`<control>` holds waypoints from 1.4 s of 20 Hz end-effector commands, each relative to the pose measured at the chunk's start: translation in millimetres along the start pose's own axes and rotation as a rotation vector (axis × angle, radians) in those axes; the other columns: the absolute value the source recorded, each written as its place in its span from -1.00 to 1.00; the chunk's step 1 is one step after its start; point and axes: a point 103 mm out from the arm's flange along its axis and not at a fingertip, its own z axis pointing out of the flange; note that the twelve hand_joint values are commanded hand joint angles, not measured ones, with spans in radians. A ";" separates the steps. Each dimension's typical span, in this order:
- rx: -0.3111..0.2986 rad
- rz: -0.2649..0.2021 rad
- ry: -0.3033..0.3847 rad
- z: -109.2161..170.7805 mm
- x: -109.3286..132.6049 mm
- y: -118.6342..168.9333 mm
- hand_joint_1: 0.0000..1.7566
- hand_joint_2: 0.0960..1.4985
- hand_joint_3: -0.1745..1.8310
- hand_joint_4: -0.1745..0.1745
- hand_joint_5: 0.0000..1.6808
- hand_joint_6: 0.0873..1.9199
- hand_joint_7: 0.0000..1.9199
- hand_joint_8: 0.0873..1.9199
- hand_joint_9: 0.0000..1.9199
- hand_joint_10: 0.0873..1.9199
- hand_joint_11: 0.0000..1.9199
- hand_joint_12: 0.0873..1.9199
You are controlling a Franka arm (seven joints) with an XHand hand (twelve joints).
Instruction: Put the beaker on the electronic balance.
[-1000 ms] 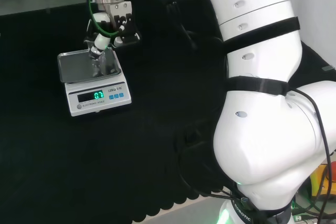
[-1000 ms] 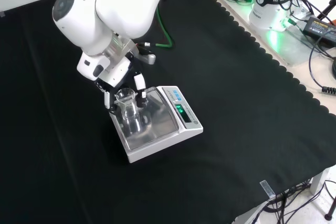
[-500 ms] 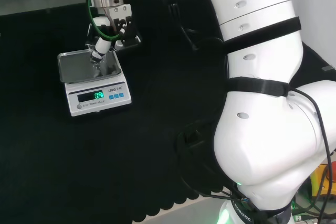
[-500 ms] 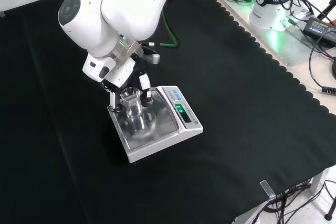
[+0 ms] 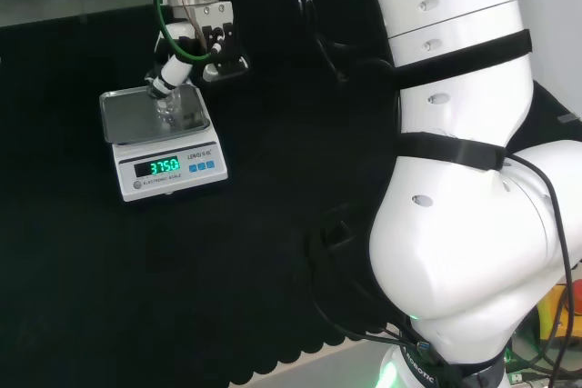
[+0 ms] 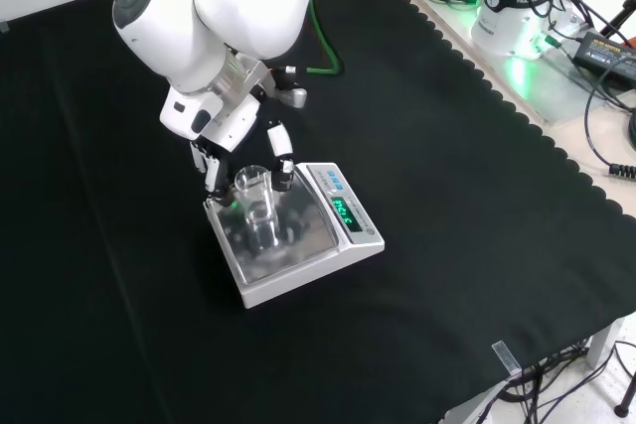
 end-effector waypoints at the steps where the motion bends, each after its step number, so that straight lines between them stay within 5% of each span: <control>1: -0.045 0.005 0.039 -13.3 -2.1 -19.4 -0.46 -0.24 -0.57 -0.64 -0.72 -0.70 -0.57 -0.08 -0.37 -0.24 -0.39 0.41; 5: -0.072 -0.008 0.067 -18.0 -9.0 -30.9 -0.49 -0.21 -0.66 -0.62 -0.72 -0.92 -0.70 -0.10 -0.53 -0.15 -0.49 0.44; 10: -0.254 -0.151 0.174 -32.5 -32.8 -72.9 -0.50 -0.19 -0.68 -0.61 -0.68 -0.96 -0.72 -0.11 -0.55 -0.14 -0.51 0.45; 12: -0.326 -0.244 0.212 -37.3 -39.8 -92.4 -0.50 -0.19 -0.69 -0.61 -0.65 -0.96 -0.70 -0.11 -0.53 -0.15 -0.52 0.45; 16: -0.389 -0.333 0.242 -43.9 -50.2 -127.1 -0.48 -0.16 -0.70 -0.61 -0.56 -0.97 -0.63 -0.12 -0.49 -0.17 -0.51 0.45; 23: -0.446 -0.364 0.209 -68.4 -59.2 -197.7 -0.44 -0.13 -0.71 -0.61 -0.48 -0.96 -0.56 -0.12 -0.46 -0.18 -0.50 0.45; 28: -0.483 -0.326 0.190 -85.2 -62.4 -240.3 -0.43 -0.11 -0.71 -0.60 -0.44 -0.95 -0.54 -0.13 -0.44 -0.19 -0.49 0.43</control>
